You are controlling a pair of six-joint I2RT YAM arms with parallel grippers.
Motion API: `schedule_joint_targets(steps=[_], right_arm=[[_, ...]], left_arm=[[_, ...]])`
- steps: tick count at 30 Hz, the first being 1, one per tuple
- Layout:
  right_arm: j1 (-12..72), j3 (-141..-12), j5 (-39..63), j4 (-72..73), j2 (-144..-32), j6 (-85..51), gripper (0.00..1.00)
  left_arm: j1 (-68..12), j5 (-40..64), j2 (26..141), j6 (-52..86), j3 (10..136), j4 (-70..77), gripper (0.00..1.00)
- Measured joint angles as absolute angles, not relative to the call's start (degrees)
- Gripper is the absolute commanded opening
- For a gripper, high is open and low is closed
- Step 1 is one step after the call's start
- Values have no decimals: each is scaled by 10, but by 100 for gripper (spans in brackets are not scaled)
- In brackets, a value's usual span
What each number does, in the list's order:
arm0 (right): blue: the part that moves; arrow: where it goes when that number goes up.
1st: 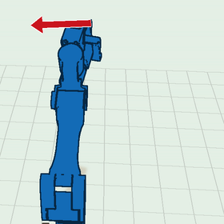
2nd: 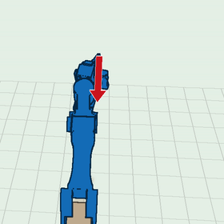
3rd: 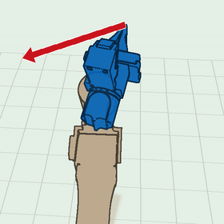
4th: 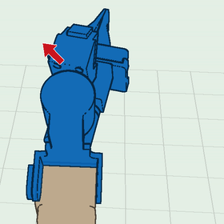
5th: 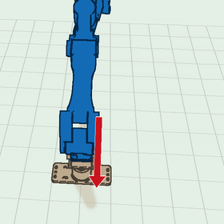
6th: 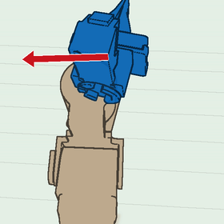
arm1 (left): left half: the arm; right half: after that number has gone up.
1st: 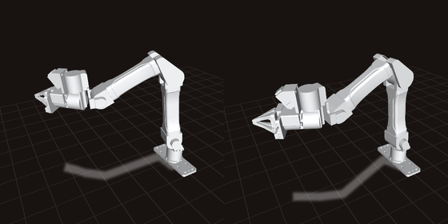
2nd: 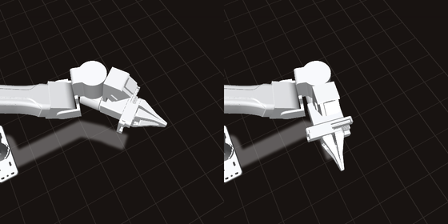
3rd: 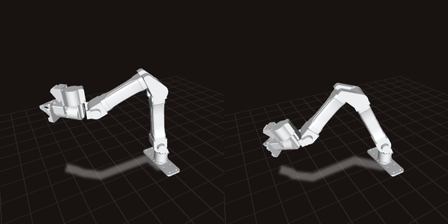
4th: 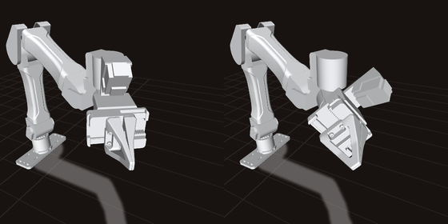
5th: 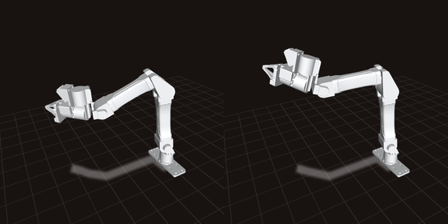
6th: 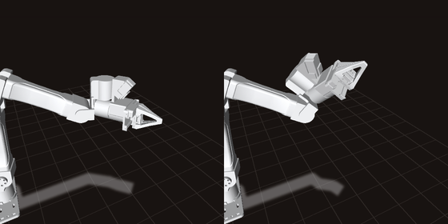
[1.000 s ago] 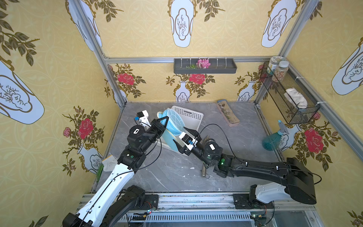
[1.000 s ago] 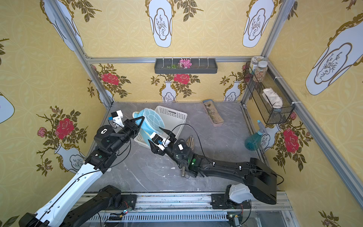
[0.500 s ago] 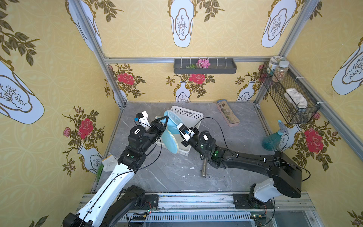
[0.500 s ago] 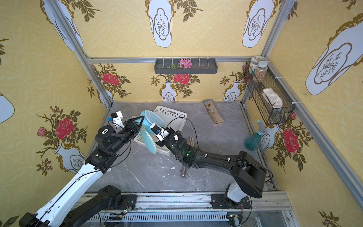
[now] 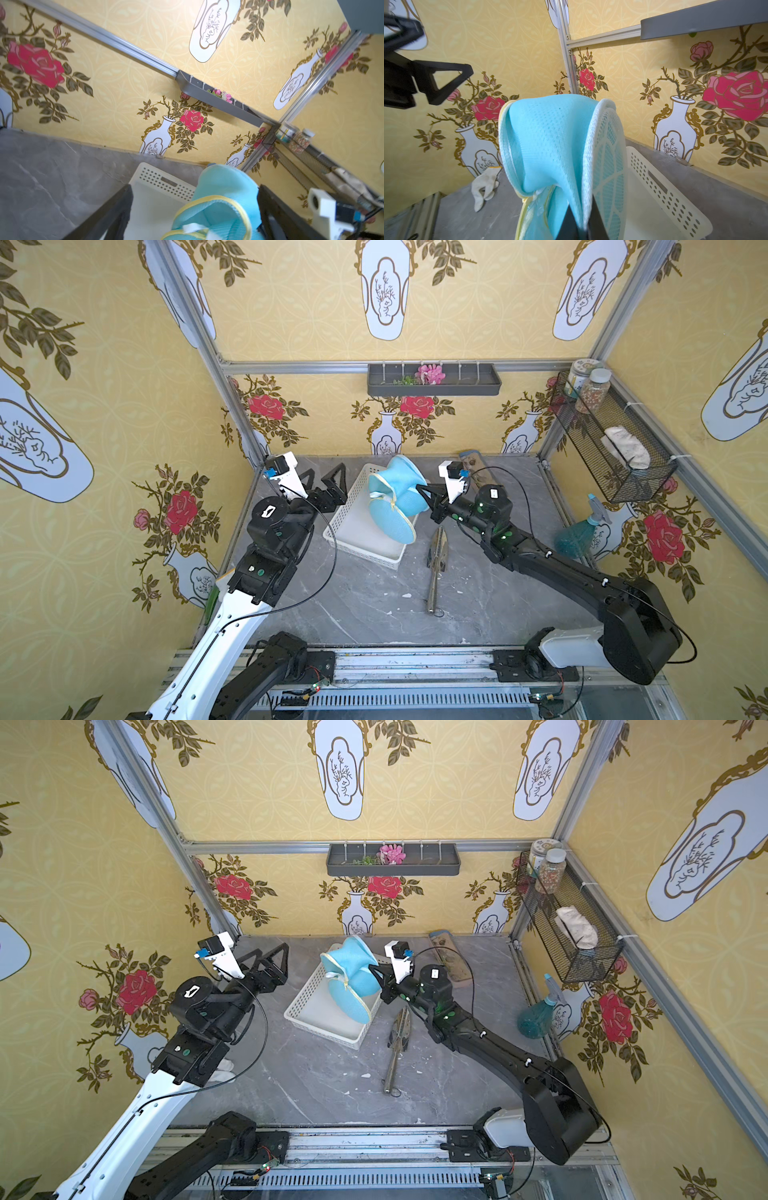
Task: Turn the laundry bag inside out
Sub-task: Turn over the laundry bag.
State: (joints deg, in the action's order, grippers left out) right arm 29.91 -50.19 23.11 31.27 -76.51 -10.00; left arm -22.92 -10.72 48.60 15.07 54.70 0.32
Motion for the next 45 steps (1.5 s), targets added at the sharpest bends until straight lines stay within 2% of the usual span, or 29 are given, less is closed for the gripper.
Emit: schedule_joint_targets(steps=[5,11,21,26,34,40,45], right_arm=[[262,-510,329,273,-729,-143,0],[257,-538,413,206,-703,-147,0],[269,-567,464,148,-714,-145,0],[286,-585,495,124,-724,-129,0],[289,-646,566,-2,-751,-13,0],[289,-701,598,-130,-778,104,0],[289,-722,616,-202,-784,175,0]], left_arm=[[-229,-35,481,18,522,-13,98],[-229,72,475,-92,482,-17,100],[-230,167,515,-131,492,-3,100],[-231,160,528,-142,492,6,100],[-230,145,573,-233,547,-34,100],[-212,243,599,-321,577,-120,98],[-202,343,621,-383,593,-196,88]])
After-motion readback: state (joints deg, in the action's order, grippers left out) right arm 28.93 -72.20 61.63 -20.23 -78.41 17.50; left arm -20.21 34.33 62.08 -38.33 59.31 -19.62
